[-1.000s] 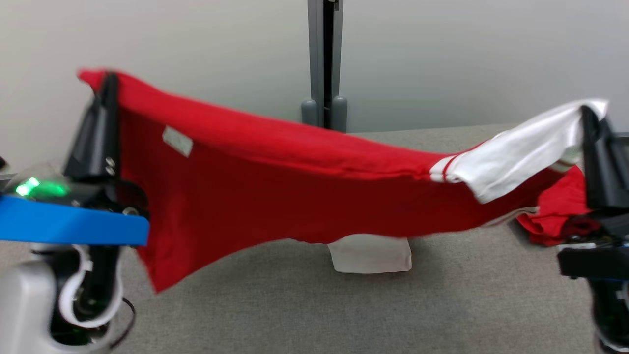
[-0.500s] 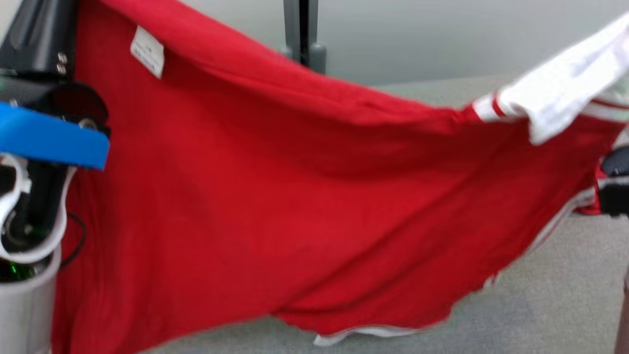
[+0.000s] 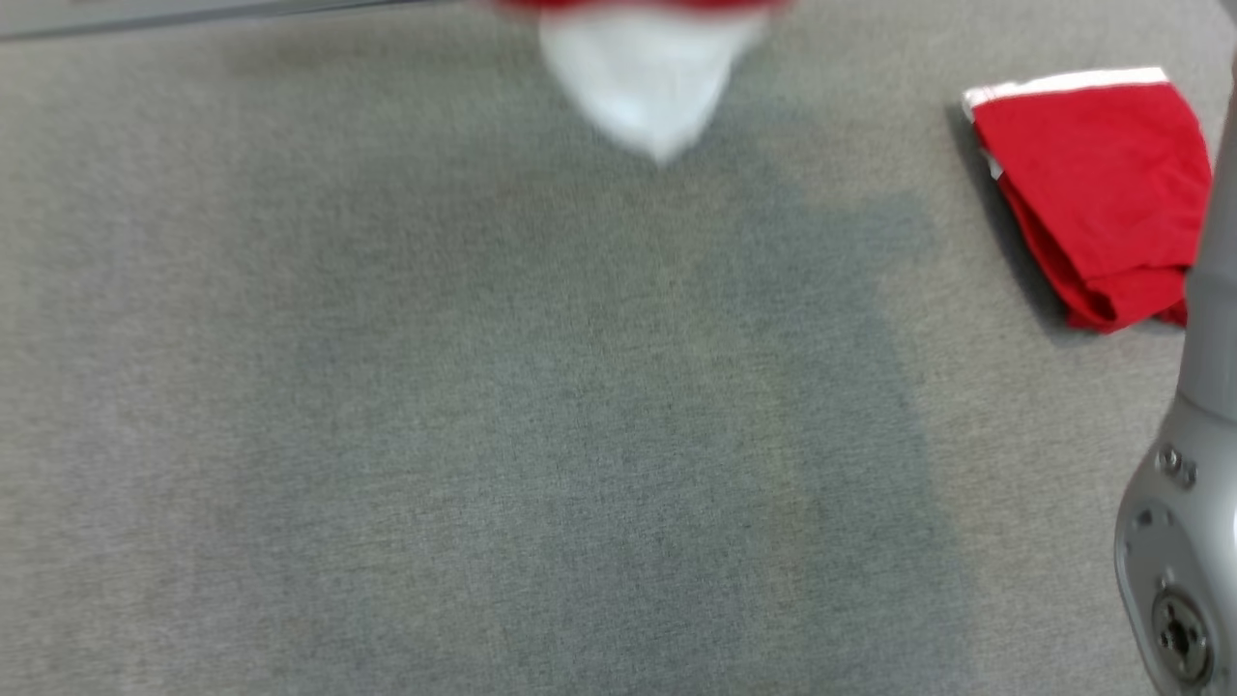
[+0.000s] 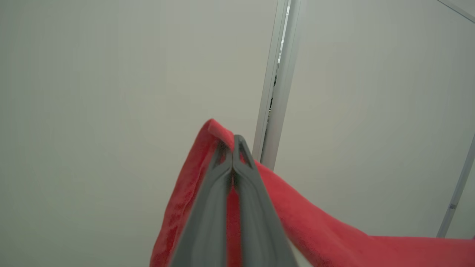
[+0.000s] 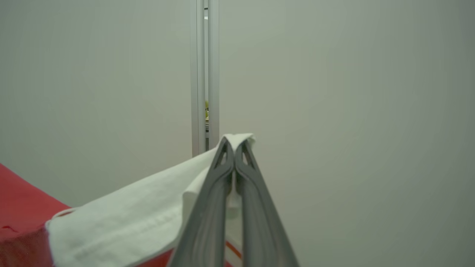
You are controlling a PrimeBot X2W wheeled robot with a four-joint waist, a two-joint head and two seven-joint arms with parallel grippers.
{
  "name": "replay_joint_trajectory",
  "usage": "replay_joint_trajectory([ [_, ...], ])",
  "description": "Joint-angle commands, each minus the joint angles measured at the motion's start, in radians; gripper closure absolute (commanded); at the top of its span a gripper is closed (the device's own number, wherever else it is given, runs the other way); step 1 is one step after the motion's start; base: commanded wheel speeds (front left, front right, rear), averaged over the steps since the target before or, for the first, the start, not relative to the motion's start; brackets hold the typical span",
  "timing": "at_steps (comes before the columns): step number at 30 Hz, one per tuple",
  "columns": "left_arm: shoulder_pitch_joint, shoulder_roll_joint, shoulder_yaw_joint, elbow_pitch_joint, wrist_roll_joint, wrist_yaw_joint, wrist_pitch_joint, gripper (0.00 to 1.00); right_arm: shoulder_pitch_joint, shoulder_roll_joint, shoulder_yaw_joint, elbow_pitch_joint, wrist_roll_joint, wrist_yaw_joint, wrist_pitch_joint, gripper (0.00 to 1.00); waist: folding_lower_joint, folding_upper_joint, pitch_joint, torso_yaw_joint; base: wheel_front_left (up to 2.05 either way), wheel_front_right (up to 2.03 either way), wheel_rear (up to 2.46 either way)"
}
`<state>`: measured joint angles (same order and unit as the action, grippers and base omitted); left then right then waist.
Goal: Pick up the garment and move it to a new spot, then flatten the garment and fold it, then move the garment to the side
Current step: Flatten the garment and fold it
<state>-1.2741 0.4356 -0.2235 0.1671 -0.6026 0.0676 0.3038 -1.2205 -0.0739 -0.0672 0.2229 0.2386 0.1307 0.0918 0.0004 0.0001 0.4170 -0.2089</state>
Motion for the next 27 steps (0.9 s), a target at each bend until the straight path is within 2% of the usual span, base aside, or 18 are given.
replay_joint_trajectory([
  [1, -0.022, -0.011, -0.023, 0.049, 0.025, -0.011, -0.021, 1.0, -0.04, 0.01, -0.003, 0.06, -0.03, 0.0, -0.028, 1.0, -0.0004, -0.0001, 0.038, 0.014, 0.0, 0.0, 0.0],
  [6, -0.082, -0.033, -0.077, 0.23, 0.092, -0.038, -0.115, 1.0, -0.099, 0.023, 0.013, 0.257, -0.078, 0.0, -0.133, 1.0, -0.0004, -0.0001, 0.131, 0.019, 0.0, 0.0, 0.0],
  [11, -0.056, -0.047, -0.112, 0.385, 0.127, -0.073, -0.238, 1.0, -0.046, 0.022, 0.134, 0.43, 0.007, 0.0, -0.264, 1.0, -0.0004, -0.0001, 0.208, 0.021, 0.0, 0.0, 0.0],
  [15, -0.007, -0.061, -0.123, 0.481, 0.116, -0.109, -0.329, 1.0, -0.003, 0.022, 0.231, 0.507, 0.084, 0.0, -0.327, 1.0, -0.0004, -0.0001, 0.233, 0.023, 0.0, 0.0, 0.0],
  [18, 0.04, -0.069, -0.112, 0.529, 0.092, -0.132, -0.391, 1.0, 0.052, 0.021, 0.275, 0.52, 0.109, 0.0, -0.35, 1.0, -0.0004, -0.0001, 0.229, 0.023, 0.0, 0.0, 0.0],
  [21, 0.098, -0.067, -0.092, 0.555, 0.063, -0.147, -0.45, 1.0, 0.112, 0.021, 0.276, 0.491, 0.127, 0.0, -0.357, 1.0, -0.0004, -0.0001, 0.211, 0.026, 0.0, 0.0, 0.0],
  [27, 0.213, -0.081, -0.056, 0.536, -0.001, -0.166, -0.52, 1.0, 0.276, 0.021, 0.23, 0.324, 0.155, 0.0, -0.358, 1.0, -0.0004, -0.0001, 0.157, 0.035, 0.0, 0.0, 0.0],
])
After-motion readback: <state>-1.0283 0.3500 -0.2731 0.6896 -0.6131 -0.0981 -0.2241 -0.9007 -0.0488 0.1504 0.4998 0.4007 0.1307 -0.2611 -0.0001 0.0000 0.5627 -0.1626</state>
